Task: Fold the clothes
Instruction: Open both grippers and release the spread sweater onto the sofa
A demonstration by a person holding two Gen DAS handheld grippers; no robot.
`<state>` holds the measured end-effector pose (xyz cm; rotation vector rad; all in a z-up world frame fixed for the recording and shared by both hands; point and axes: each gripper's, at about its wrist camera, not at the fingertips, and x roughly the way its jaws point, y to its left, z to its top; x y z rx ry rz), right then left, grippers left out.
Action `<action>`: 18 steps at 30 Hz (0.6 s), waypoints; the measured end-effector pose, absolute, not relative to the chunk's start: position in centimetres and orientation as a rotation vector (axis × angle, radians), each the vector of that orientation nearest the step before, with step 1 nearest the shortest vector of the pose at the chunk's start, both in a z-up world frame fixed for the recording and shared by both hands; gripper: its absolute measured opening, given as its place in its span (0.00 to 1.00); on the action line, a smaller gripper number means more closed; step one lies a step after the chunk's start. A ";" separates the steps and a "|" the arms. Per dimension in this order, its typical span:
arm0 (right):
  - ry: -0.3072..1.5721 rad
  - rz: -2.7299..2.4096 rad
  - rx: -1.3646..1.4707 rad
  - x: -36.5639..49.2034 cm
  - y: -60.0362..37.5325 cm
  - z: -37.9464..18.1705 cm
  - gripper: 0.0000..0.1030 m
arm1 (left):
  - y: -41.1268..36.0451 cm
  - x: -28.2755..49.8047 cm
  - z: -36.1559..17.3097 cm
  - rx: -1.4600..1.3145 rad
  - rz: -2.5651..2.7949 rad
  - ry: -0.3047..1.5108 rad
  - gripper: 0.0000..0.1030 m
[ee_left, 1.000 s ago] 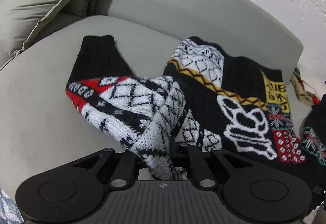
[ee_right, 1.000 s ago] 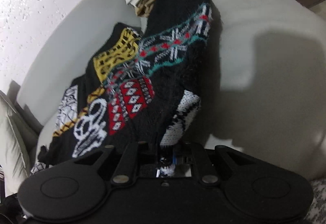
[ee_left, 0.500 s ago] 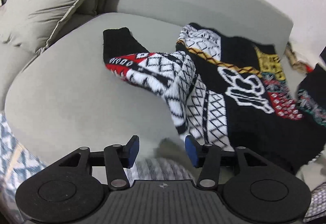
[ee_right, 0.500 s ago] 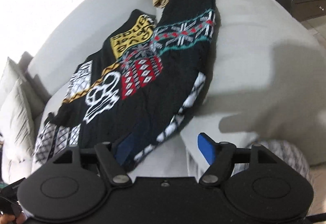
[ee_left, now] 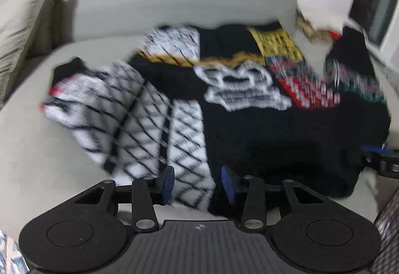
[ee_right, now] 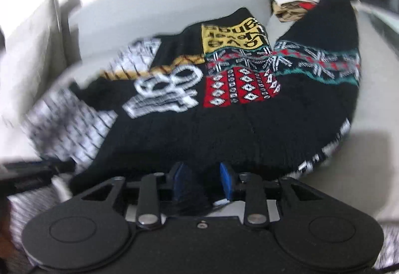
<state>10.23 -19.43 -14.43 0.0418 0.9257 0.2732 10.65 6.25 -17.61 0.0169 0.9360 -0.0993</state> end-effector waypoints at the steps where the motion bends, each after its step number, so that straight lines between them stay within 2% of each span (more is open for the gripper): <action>1: 0.962 0.266 0.017 10.5 -19.0 -15.4 0.31 | 6.0 10.8 -18.2 0.034 -0.105 0.951 0.39; 6: 0.990 0.262 0.049 10.8 -19.1 -14.6 0.31 | 7.4 11.0 -17.0 -0.027 -0.119 0.955 0.39; 8: 0.963 0.284 0.086 10.4 -19.2 -12.8 0.31 | 8.8 10.1 -15.4 -0.062 -0.099 0.877 0.39; 11: 0.889 0.338 0.137 9.4 -19.0 -9.7 0.45 | 11.2 7.7 -12.8 -0.049 -0.041 0.720 0.51; 13: 0.838 0.372 0.169 8.7 -18.9 -7.6 0.59 | 13.8 6.2 -11.3 -0.103 0.005 0.624 0.65; 15: 0.804 0.402 0.206 8.3 -18.6 -6.2 0.66 | 16.9 5.3 -10.4 -0.181 0.080 0.542 0.68; 17: 0.795 0.418 0.262 8.4 -18.3 -5.4 0.68 | 20.4 5.4 -10.5 -0.279 0.165 0.502 0.67; 18: 0.797 0.421 0.293 8.5 -18.0 -5.3 0.68 | 22.2 5.9 -11.0 -0.347 0.195 0.501 0.63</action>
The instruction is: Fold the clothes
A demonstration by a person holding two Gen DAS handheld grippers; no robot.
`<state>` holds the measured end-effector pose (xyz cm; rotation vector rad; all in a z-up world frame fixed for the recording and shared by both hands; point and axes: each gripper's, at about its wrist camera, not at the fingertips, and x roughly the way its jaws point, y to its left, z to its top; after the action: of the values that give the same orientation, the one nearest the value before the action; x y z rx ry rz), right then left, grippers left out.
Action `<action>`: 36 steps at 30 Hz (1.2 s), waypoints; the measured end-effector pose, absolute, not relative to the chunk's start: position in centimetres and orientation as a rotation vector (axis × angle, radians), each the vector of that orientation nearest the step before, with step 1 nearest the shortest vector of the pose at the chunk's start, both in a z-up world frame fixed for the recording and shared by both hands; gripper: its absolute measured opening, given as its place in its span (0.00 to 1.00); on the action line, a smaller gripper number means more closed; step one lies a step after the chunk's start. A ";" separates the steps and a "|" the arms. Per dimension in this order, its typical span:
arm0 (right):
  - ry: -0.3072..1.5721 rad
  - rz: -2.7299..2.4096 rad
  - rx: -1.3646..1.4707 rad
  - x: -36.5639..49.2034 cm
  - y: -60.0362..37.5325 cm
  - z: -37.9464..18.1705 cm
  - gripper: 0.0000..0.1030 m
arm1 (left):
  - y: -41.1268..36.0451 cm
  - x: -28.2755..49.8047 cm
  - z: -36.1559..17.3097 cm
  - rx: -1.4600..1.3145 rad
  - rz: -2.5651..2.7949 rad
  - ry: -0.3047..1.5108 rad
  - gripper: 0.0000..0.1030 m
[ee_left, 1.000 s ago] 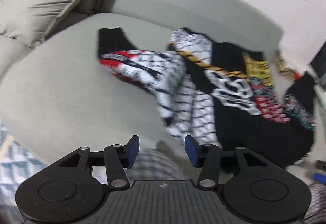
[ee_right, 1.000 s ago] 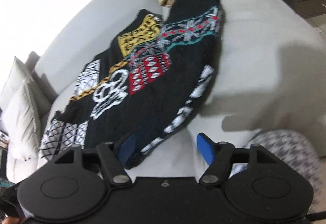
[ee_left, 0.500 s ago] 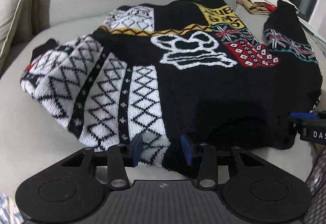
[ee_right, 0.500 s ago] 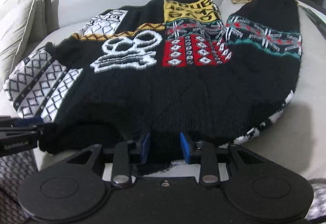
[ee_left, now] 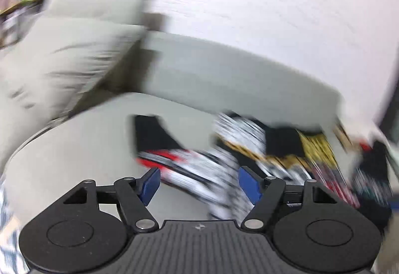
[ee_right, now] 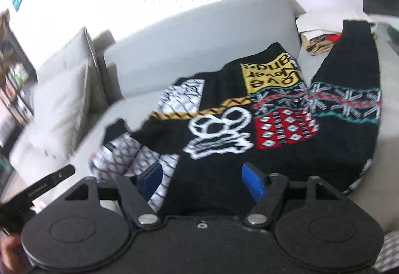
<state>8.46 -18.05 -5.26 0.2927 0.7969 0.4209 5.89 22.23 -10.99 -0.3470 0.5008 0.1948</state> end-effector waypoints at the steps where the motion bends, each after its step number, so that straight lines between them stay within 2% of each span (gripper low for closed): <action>1: 0.806 0.425 0.322 8.7 -17.8 -5.2 0.68 | 24.1 6.3 -11.5 -0.415 0.224 0.499 0.62; 8: 0.859 0.431 0.398 9.9 -14.7 -5.5 0.68 | 34.1 11.6 -16.7 -0.825 0.276 0.584 0.53; 13: 0.860 0.432 0.385 10.0 -13.3 -4.8 0.69 | 38.0 16.6 -20.8 -1.052 0.193 0.693 0.51; 20: 0.846 0.426 0.329 10.6 -11.4 -4.2 0.69 | 39.5 22.7 -23.1 -1.135 0.120 0.793 0.49; 21: 0.849 0.424 0.318 10.7 -11.1 -4.4 0.69 | 39.4 23.5 -23.2 -1.123 0.114 0.816 0.41; 23: 0.862 0.418 0.310 11.0 -10.7 -4.6 0.69 | 39.2 25.0 -23.3 -1.066 0.120 0.889 0.07; 26: 0.874 0.406 0.296 11.2 -10.4 -4.9 0.69 | 38.4 25.7 -21.3 -0.851 0.115 0.844 0.07; 30: 0.872 0.393 0.295 11.5 -10.5 -4.8 0.69 | 37.0 22.0 -16.0 -0.593 0.152 0.513 0.07; 32: 0.867 0.389 0.294 11.6 -10.6 -4.8 0.69 | 37.3 20.2 -15.3 -0.537 0.222 0.412 0.07; 34: 0.872 0.386 0.294 11.7 -10.7 -4.9 0.70 | 38.2 19.7 -16.9 -0.537 0.285 0.439 0.09; 36: 0.886 0.385 0.299 11.9 -10.9 -5.2 0.70 | 39.3 20.6 -20.3 -0.554 0.356 0.598 0.13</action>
<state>11.90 -10.94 -5.17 0.2985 0.8858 0.3848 20.57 39.32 -20.27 -0.5544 0.5984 0.3563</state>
